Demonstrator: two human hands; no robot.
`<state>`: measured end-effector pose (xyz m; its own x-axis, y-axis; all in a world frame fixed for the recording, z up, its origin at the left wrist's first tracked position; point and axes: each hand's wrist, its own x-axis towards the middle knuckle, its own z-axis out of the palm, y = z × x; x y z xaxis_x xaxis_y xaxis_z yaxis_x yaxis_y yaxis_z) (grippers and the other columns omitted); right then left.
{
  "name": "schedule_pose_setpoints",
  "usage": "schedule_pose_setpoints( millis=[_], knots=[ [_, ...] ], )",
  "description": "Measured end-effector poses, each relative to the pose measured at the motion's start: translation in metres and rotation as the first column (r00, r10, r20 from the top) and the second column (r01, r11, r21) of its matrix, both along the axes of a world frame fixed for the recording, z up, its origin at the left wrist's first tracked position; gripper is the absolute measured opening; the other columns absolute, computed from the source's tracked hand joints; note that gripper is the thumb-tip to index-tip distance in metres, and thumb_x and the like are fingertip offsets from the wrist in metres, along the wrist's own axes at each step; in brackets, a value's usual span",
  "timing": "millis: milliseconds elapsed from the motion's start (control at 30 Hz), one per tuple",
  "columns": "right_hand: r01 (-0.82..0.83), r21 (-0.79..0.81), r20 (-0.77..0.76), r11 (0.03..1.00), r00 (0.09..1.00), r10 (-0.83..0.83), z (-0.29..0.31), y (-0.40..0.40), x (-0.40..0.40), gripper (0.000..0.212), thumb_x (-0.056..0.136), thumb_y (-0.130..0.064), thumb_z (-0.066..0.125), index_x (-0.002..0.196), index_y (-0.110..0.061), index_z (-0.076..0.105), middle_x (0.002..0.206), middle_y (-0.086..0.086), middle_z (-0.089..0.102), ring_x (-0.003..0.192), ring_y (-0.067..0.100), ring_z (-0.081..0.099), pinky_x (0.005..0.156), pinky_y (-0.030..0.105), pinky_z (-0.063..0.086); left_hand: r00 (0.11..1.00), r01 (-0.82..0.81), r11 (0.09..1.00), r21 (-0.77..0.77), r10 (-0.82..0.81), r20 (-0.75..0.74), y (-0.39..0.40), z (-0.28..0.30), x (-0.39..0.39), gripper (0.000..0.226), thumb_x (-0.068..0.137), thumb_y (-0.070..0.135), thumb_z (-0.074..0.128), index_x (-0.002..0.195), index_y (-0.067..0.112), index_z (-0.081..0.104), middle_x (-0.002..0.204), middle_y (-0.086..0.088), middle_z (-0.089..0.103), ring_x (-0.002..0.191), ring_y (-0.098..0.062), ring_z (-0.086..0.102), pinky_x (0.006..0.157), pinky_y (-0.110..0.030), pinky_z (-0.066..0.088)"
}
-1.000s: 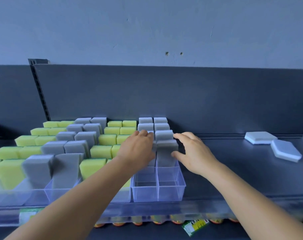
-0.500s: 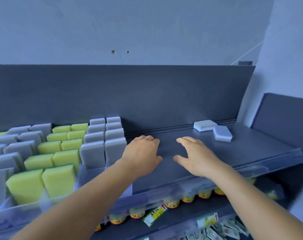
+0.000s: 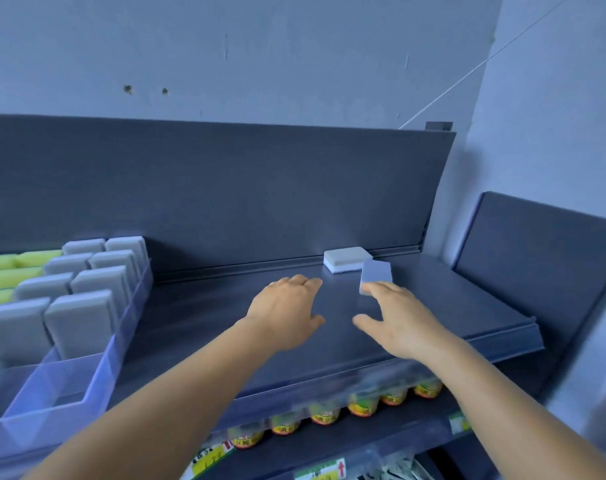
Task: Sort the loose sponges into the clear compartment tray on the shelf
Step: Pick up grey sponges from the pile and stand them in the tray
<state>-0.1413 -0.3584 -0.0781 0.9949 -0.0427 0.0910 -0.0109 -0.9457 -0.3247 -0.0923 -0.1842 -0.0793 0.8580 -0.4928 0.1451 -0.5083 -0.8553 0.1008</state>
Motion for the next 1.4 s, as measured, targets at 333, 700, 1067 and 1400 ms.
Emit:
schedule_pose_setpoints(
  millis=[333,700,1067,1400],
  knots=[
    [0.055,-0.011,-0.033,0.998,0.998,-0.055,-0.011,-0.053,0.043,0.047,0.096,-0.039,0.046,0.135,-0.014,0.041,0.146,-0.001,0.038,0.132,0.021,0.035,0.101,0.035,0.038,0.999,-0.012,1.000,0.004,0.013,-0.043,-0.054,-0.008,0.052,0.067,0.095,0.038,0.048,0.152,0.020,0.016,0.155,0.001,0.028,0.140,-0.021,0.030,0.112,-0.034,0.027],
    [0.200,-0.061,-0.061,0.978,0.977,-0.203,-0.021,-0.054,0.136,0.053,0.095,-0.047,0.042,0.131,-0.009,0.047,0.140,0.005,0.044,0.131,0.024,0.033,0.098,0.034,0.038,0.996,0.067,0.997,0.034,-0.065,-0.060,-0.087,-0.026,0.151,0.061,0.098,0.032,0.043,0.152,0.017,0.017,0.158,0.001,0.020,0.145,-0.020,0.021,0.117,-0.035,0.018],
    [0.408,-0.144,-0.144,0.901,0.893,-0.427,-0.019,-0.058,0.182,0.043,0.085,-0.026,0.061,0.121,-0.011,0.043,0.124,0.009,0.048,0.113,0.030,0.046,0.081,0.029,0.036,0.994,0.078,0.993,-0.085,-0.084,-0.068,-0.104,-0.042,0.217,0.033,0.100,0.032,0.034,0.110,0.012,0.059,0.122,-0.004,0.051,0.117,-0.025,0.045,0.093,-0.036,0.043],
    [0.441,0.580,-0.188,0.684,0.890,-0.415,-0.023,-0.097,0.173,0.059,0.090,-0.012,0.044,0.144,-0.032,0.028,0.126,0.001,0.055,0.104,0.020,0.055,0.080,0.029,0.044,0.964,-0.071,0.954,-0.293,-0.010,-0.264,-0.109,-0.044,0.217,0.020,0.086,0.037,0.056,0.096,0.021,0.050,0.108,-0.003,0.058,0.104,-0.023,0.052,0.080,-0.029,0.043]
  ],
)
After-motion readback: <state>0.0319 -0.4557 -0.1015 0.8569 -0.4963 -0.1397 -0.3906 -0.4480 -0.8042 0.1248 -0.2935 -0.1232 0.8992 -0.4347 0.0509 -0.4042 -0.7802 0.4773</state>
